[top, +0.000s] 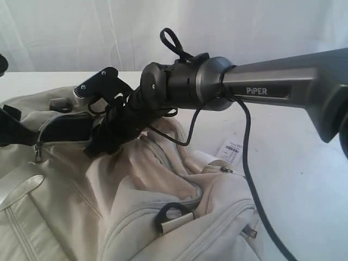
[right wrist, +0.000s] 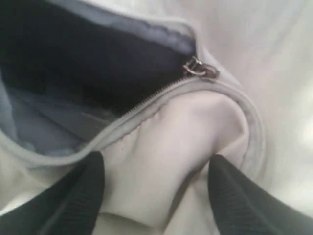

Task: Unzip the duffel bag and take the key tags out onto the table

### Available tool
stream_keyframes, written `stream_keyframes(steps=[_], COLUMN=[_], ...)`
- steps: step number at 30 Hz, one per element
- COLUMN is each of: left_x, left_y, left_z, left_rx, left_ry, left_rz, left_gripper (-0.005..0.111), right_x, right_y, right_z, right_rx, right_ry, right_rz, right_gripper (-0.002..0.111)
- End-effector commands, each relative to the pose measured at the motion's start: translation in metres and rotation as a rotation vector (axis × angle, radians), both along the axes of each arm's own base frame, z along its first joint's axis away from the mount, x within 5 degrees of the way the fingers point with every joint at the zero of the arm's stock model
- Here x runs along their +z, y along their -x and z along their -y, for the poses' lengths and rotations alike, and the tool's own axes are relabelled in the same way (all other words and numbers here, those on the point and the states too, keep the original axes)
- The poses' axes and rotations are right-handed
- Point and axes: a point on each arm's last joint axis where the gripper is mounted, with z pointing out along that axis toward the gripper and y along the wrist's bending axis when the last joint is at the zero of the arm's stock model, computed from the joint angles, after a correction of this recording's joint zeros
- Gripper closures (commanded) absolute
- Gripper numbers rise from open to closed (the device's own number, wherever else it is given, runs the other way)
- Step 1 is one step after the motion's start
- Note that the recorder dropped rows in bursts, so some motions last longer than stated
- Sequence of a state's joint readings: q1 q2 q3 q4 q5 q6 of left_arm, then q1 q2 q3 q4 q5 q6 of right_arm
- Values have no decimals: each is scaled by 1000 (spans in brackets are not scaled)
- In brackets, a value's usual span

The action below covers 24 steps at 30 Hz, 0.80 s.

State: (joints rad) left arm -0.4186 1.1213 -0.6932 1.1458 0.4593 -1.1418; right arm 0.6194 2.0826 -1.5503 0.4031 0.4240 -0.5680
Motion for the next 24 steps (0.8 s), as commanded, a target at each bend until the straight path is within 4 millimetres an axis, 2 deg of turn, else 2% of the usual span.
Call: stream_keyframes(steps=[1, 7, 12, 16, 20, 24], left_x=[-1, -1, -1, -1, -1, -1], left_y=[1, 1, 1, 1, 1, 1], left_z=[0, 0, 0, 0, 0, 0], left_rx=[7, 4, 4, 4, 4, 3], left_ry=[-12, -10, -10, -10, -10, -11], left_rz=[1, 2, 2, 2, 2, 2], left_gripper=[47, 47, 47, 47, 47, 47], right_x=[17, 30, 33, 39, 26, 6], right_y=[-7, -8, 8, 17, 15, 11], right_z=[-1, -7, -30, -47, -53, -49], right_rx=[-5, 129, 338, 396, 444, 463], right_ry=[-32, 43, 156, 181, 237, 259], right_rz=[155, 341, 515, 663, 724, 637], right_gripper=[50, 50, 50, 50, 56, 60])
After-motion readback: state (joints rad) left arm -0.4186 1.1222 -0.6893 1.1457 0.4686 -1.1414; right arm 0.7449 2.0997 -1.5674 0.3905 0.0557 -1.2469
